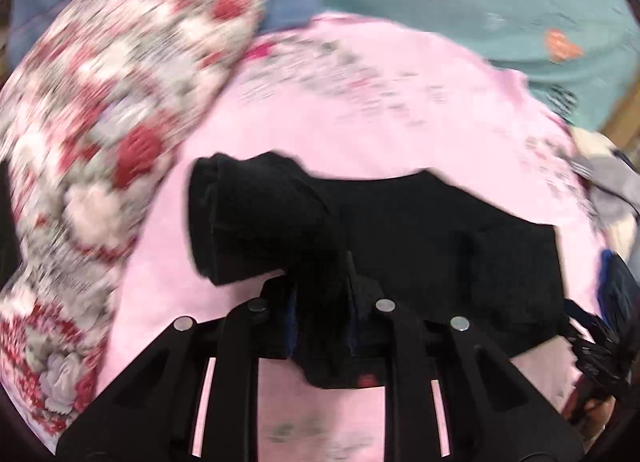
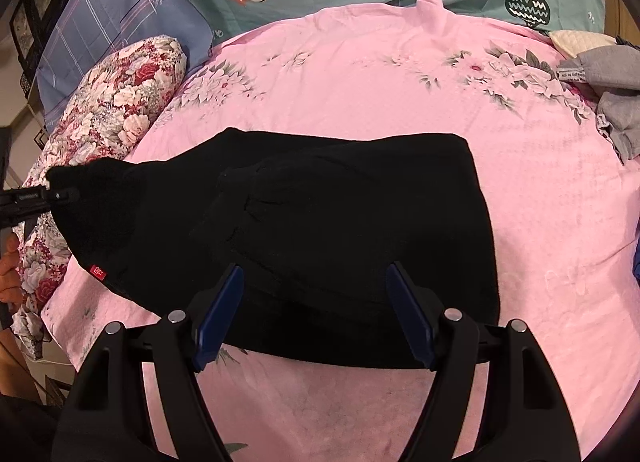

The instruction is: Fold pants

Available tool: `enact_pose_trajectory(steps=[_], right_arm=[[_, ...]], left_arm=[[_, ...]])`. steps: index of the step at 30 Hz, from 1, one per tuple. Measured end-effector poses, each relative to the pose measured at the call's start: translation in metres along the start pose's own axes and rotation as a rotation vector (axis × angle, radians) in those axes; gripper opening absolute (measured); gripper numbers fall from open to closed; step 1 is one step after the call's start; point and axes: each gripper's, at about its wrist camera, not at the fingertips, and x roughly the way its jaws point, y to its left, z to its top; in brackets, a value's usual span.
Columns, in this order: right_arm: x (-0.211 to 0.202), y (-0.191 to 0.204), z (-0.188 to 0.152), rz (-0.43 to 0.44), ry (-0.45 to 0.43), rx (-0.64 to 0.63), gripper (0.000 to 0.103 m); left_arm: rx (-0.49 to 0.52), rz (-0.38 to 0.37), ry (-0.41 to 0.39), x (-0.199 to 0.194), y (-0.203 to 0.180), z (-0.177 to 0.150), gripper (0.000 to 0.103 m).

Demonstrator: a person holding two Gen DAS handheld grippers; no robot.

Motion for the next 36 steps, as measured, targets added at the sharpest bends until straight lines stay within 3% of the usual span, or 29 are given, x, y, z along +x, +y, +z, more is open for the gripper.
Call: enact_pose_trajectory(steps=[6, 7, 8, 9, 12, 14, 19, 23, 26, 29, 32, 36], right_arm=[[-0.016, -0.011, -0.006, 0.006, -0.023, 0.02, 0.074], [-0.019, -0.013, -0.007, 0.006, -0.026, 0.023, 0.074], [-0.022, -0.014, -0.008, 0.004, -0.03, 0.029, 0.074], [-0.024, -0.016, -0.009, 0.002, -0.033, 0.033, 0.074], [-0.028, -0.02, -0.011, 0.006, -0.029, 0.046, 0.074], [-0.029, -0.023, -0.011, 0.004, -0.026, 0.051, 0.074], [-0.024, -0.022, -0.005, 0.027, -0.016, 0.057, 0.074], [-0.008, -0.007, 0.008, 0.095, 0.005, 0.062, 0.074], [0.008, 0.014, 0.019, 0.168, 0.039, 0.056, 0.074], [0.024, 0.036, 0.032, 0.21, 0.066, 0.036, 0.074], [0.041, 0.053, 0.052, 0.237, 0.077, 0.027, 0.074], [0.069, 0.058, 0.083, 0.267, 0.092, 0.048, 0.074]], left_arm=[[0.177, -0.138, 0.045, 0.022, -0.096, -0.006, 0.019], [0.212, -0.153, 0.067, 0.032, -0.113, -0.013, 0.024], [0.243, -0.17, 0.086, 0.041, -0.125, -0.021, 0.055], [0.277, -0.169, 0.114, 0.054, -0.137, -0.027, 0.099], [0.298, -0.098, 0.189, 0.088, -0.154, -0.041, 0.098], [0.29, -0.14, 0.202, 0.085, -0.15, -0.044, 0.098], [0.237, -0.154, 0.08, 0.035, -0.117, -0.03, 0.1], [0.135, -0.071, 0.015, 0.018, -0.073, -0.022, 0.1], [0.015, -0.021, 0.064, 0.036, -0.032, -0.026, 0.1], [-0.044, 0.052, 0.126, 0.058, -0.007, -0.034, 0.1], [-0.06, 0.038, 0.162, 0.07, 0.005, -0.043, 0.1], [-0.032, 0.047, 0.15, 0.072, 0.003, -0.049, 0.1]])
